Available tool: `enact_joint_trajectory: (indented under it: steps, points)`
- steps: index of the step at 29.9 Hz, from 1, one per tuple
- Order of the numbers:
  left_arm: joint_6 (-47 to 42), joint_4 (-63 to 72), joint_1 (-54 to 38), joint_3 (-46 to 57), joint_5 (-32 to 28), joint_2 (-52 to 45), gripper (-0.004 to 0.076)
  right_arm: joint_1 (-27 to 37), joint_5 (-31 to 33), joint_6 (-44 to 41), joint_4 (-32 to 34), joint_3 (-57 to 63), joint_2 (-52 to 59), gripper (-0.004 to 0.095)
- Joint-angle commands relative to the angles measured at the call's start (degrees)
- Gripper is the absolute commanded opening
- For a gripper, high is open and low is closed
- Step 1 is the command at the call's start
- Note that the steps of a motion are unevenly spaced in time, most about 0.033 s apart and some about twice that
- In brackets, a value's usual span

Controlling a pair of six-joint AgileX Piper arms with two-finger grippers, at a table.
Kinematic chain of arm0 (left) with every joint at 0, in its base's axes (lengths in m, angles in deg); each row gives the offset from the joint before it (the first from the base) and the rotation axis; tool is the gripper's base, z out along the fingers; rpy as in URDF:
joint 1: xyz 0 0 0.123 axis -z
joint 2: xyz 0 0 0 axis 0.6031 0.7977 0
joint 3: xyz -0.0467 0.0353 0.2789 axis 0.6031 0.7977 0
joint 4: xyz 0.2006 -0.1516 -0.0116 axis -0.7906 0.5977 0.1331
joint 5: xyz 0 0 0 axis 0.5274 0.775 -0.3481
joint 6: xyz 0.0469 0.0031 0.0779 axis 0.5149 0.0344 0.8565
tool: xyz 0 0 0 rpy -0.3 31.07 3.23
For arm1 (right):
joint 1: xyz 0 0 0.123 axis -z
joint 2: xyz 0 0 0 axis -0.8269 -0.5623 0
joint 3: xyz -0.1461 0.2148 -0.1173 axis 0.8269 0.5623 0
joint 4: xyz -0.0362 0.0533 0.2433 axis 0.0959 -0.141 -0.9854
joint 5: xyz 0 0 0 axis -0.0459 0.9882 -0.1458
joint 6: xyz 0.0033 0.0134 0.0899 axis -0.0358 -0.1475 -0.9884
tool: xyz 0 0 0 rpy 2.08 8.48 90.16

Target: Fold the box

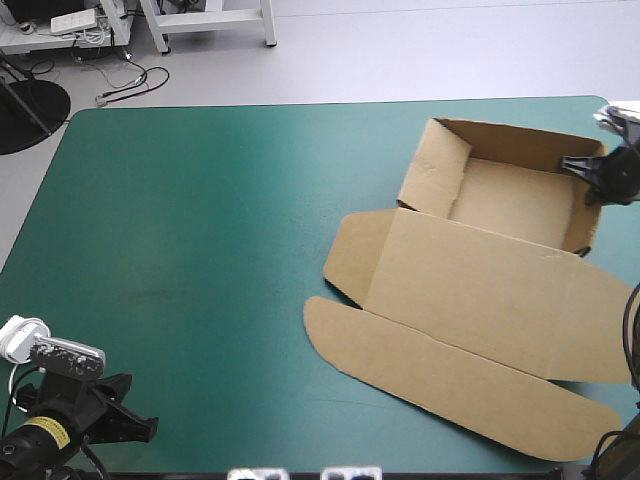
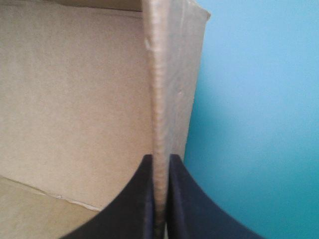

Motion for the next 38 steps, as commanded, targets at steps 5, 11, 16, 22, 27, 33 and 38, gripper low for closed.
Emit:
enact_joint_trajectory:
  steps: [5, 11, 16, 22, 27, 33, 38]
  points:
    - [-0.5, -2.8, 0.0, -1.2, -2.3, 0.5, -0.0010, 6.0, 1.1, 0.4, 5.4, -1.5, 1.7, 0.0014]
    - [-0.4, -4.9, 0.0, -1.2, 0.3, 0.5, -0.0010, 6.0, 1.1, -5.6, 6.2, -1.5, 0.2, 0.0392]
    - [-0.4, -6.3, 0.0, -1.2, 1.4, 0.5, -0.0010, 6.0, 1.1, -3.4, 5.3, -1.5, 1.5, 0.0495]
    - [-0.1, -7.3, 0.0, -1.2, 0.9, 0.4, -0.0010, 6.0, 1.1, -3.2, 1.5, -1.4, 8.7, 0.0480]
    - [0.3, -7.4, 0.0, -1.2, 0.8, -0.2, -0.0010, 5.9, 1.1, 2.4, -6.4, -1.3, 18.6, 0.0480]
    - [0.5, -6.8, 0.0, -0.7, -2.1, -2.7, -0.0010, 2.5, 1.1, 5.9, -14.8, 2.6, 30.5, 0.0368]
    - [0.5, -6.2, 0.0, 0.4, -2.4, -3.2, -0.0010, -6.1, 1.1, 7.3, -11.1, 14.1, 40.1, 0.0209]
